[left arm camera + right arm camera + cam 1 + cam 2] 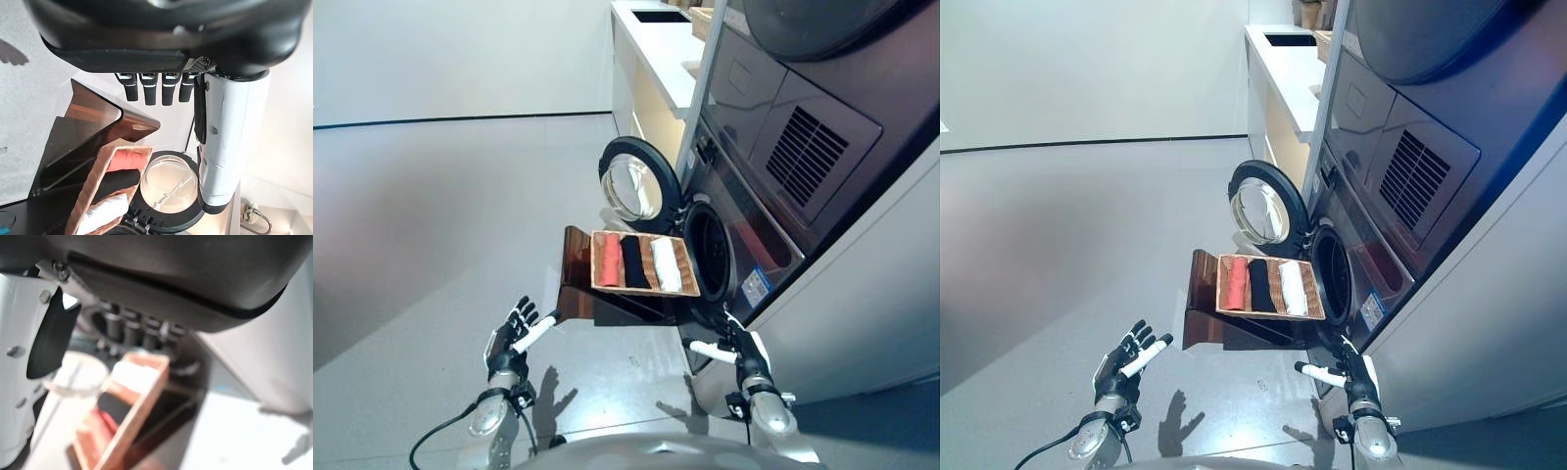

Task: Pick up the clothes and place them into the washing machine

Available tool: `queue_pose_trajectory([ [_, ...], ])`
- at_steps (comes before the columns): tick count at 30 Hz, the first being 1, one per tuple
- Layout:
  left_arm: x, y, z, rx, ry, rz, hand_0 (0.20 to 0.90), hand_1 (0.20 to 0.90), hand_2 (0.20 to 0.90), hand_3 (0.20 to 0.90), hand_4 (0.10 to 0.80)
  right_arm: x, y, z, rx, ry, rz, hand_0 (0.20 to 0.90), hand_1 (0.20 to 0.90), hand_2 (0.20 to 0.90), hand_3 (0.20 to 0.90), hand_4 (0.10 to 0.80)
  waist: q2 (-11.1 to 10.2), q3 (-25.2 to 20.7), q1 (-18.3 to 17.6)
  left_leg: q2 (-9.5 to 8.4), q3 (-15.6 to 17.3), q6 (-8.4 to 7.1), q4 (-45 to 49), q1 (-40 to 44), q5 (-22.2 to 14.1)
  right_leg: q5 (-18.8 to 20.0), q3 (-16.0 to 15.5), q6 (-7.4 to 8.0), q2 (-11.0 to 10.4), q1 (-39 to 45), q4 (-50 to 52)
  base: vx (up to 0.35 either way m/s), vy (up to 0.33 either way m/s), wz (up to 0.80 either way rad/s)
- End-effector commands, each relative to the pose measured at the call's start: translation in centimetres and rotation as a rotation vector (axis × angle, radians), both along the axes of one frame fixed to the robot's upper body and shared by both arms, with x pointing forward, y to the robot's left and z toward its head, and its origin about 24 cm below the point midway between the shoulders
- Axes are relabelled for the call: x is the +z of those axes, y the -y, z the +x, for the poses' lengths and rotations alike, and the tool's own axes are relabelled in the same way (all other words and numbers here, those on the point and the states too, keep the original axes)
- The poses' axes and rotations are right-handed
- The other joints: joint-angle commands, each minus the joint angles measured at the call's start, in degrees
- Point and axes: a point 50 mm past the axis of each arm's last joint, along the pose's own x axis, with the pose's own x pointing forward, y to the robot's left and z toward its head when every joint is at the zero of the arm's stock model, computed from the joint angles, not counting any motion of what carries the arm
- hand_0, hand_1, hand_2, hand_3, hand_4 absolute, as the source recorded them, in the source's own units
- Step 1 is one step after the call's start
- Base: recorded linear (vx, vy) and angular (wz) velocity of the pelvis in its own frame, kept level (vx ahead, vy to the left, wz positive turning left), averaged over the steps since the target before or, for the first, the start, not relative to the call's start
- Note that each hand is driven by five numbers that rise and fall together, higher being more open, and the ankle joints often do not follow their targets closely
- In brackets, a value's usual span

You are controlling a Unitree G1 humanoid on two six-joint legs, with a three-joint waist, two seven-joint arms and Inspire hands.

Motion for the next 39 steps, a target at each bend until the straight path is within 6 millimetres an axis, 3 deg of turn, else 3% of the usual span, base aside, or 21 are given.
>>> queue_pose_trajectory([
  [1, 3.0, -1.0, 3.7, -0.011, 0.186, 0.064, 0.9, 0.9, 0.9, 0.9, 0.8, 3.0, 0.1, 3.9, 0.023, 0.21, -0.005, 0.9, 0.9, 0.9, 0.9, 0.8, -0.7, 1.0, 0.6, -1.48, -1.1, -0.66, 2.2, 4.5, -6.5, 2.8, -1.6, 0.72, -0.8, -1.9, 1.0, 0.0, 0.0, 0.0],
  [5, 3.0, -1.0, 3.8, -0.009, 0.189, 0.061, 0.9, 0.9, 0.9, 0.9, 0.8, 3.1, 0.2, 3.9, 0.012, 0.212, -0.005, 0.9, 0.9, 0.9, 0.9, 0.8, -0.9, 0.9, 0.4, -1.08, -1.2, -0.78, 2.5, 4.5, -6.7, 2.3, -1.8, 0.78, -0.7, -2.0, 1.8, 0.0, 0.0, 0.0],
  [7, 3.2, -1.1, 4.0, -0.009, 0.193, 0.065, 0.9, 0.9, 0.9, 0.9, 0.8, 3.2, 0.4, 4.0, 0.004, 0.221, -0.004, 0.9, 0.9, 0.9, 0.9, 0.8, -1.4, 1.5, 0.4, -0.74, -1.4, -0.62, 5.3, 4.0, -8.5, 1.4, -1.3, 0.64, -0.7, -2.0, 3.0, 0.0, 0.0, 0.0],
  [13, 3.4, -0.9, 4.4, -0.021, 0.206, 0.059, 0.9, 0.9, 0.9, 0.9, 0.8, 3.7, 1.2, 4.7, -0.015, 0.238, -0.019, 0.9, 0.9, 0.9, 0.9, 0.8, -2.5, 3.0, 1.5, -2.19, -1.3, 0.91, 13.4, 0.5, -12.6, 1.3, -0.2, 1.24, -2.3, -2.2, 6.0, 0.01, 0.038, -0.01],
  [18, 3.3, -0.7, 4.6, -0.065, 0.203, 0.066, 0.9, 0.9, 0.9, 0.9, 0.8, 3.2, 2.2, 4.0, -0.011, 0.187, -0.052, 0.9, 0.9, 0.9, 0.9, 0.8, -2.7, 3.0, 1.7, -4.73, -1.1, 1.83, 13.1, -0.2, -12.9, 7.6, -0.2, 3.6, -5.7, -3.9, 9.1, 0.008, 0.127, -0.03],
  [20, 3.4, -0.7, 4.7, -0.08, 0.201, 0.081, 0.9, 0.9, 0.9, 0.9, 0.8, 2.9, 2.7, 3.6, -0.027, 0.165, -0.062, 0.9, 0.9, 0.9, 0.9, 0.8, -2.3, 3.2, 1.3, -5.96, -1.5, 2.44, 12.4, -0.2, -12.7, 9.6, 0.3, 3.52, -6.8, -5.8, 12.5, 0.001, 0.203, 0.06],
  [22, 3.4, -0.7, 4.7, -0.096, 0.196, 0.096, 0.9, 0.9, 0.9, 0.9, 0.8, 2.7, 3.2, 3.1, -0.062, 0.153, -0.058, 0.9, 0.9, 0.9, 0.9, 0.8, -1.3, 3.9, 0.4, -7.25, -2.2, 3.6, 11.1, 0.6, -12.4, 11.8, 1.3, 2.37, -7.7, -9.1, 18.8, -0.007, 0.273, 0.04],
  [25, 3.6, -1.1, 4.7, -0.104, 0.194, 0.119, 0.9, 0.9, 0.9, 0.9, 0.8, 2.5, 3.2, 3.0, -0.087, 0.155, -0.036, 0.9, 0.9, 0.9, 0.9, 0.8, 0.2, 6.1, -1.4, -7.54, -3.5, 5.02, 9.5, 2.1, -11.8, 12.6, 3.2, 0.53, -5.9, -14.4, 26.1, -0.003, 0.219, 0.26],
  [27, 3.8, -1.4, 4.8, -0.089, 0.202, 0.124, 0.9, 0.9, 0.9, 0.9, 0.8, 2.6, 2.8, 3.1, -0.089, 0.164, -0.017, 0.9, 0.9, 0.9, 0.9, 0.8, 0.8, 6.8, -2.2, -7.25, -3.8, 4.8, 8.5, 3.1, -11.9, 10.7, 1.1, 0.48, -5.5, -16.5, 23.8, 0.092, 0.059, 0.09],
  [30, 4.2, -1.8, 4.9, -0.059, 0.228, 0.118, 0.9, 0.9, 0.9, 0.9, 0.8, 2.5, 2.5, 3.2, -0.082, 0.165, -0.004, 0.9, 0.9, 0.9, 0.9, 0.8, 0.7, 7.3, -3.8, -6.95, -5.0, 3.66, 5.8, 6.0, -13.1, 10.3, -2.3, 1.61, -4.7, -19.4, 11.0, 0.198, -0.044, 0.03],
  [33, 4.4, -2.0, 4.9, -0.034, 0.238, 0.118, 0.9, 0.9, 0.9, 0.9, 0.8, 2.5, 2.1, 3.5, -0.067, 0.169, -0.006, 0.9, 0.9, 0.9, 0.9, 0.8, 0.6, 8.1, -5.0, -5.92, -6.3, 2.76, 4.2, 8.9, -14.5, 14.8, -0.8, 3.67, -3.4, -22.9, 2.9, 0.26, -0.047, 0.12],
  [35, 4.2, -1.9, 4.7, -0.021, 0.227, 0.11, 0.9, 0.9, 0.9, 0.9, 0.8, 2.5, 1.8, 3.6, -0.06, 0.171, -0.007, 0.9, 0.9, 0.9, 0.9, 0.8, 0.4, 8.3, -5.4, -5.34, -6.6, 2.32, 2.8, 11.3, -14.8, 16.2, -1.6, 4.26, -2.3, -24.6, 1.6, 0.237, -0.046, 0.13],
  [38, 3.9, -1.6, 4.4, -0.02, 0.218, 0.096, 0.9, 0.9, 0.9, 0.9, 0.8, 2.5, 1.8, 3.0, -0.061, 0.164, -0.01, 0.9, 0.9, 0.9, 0.9, 0.8, -0.3, 8.2, -5.7, -4.93, -7.3, 1.92, 1.8, 13.5, -14.7, 16.8, -4.9, 3.65, -1.6, -24.2, 4.3, 0.179, -0.091, 0.46],
  [39, 3.8, -1.4, 4.4, -0.02, 0.213, 0.09, 0.9, 0.9, 0.9, 0.9, 0.8, 2.4, 1.8, 2.9, -0.061, 0.162, -0.005, 0.9, 0.9, 0.9, 0.9, 0.8, -0.4, 8.1, -5.7, -4.32, -7.2, 1.69, 1.8, 14.2, -14.7, 15.4, -6.5, 3.0, -1.2, -24.2, 6.5, 0.128, -0.126, 0.27],
])
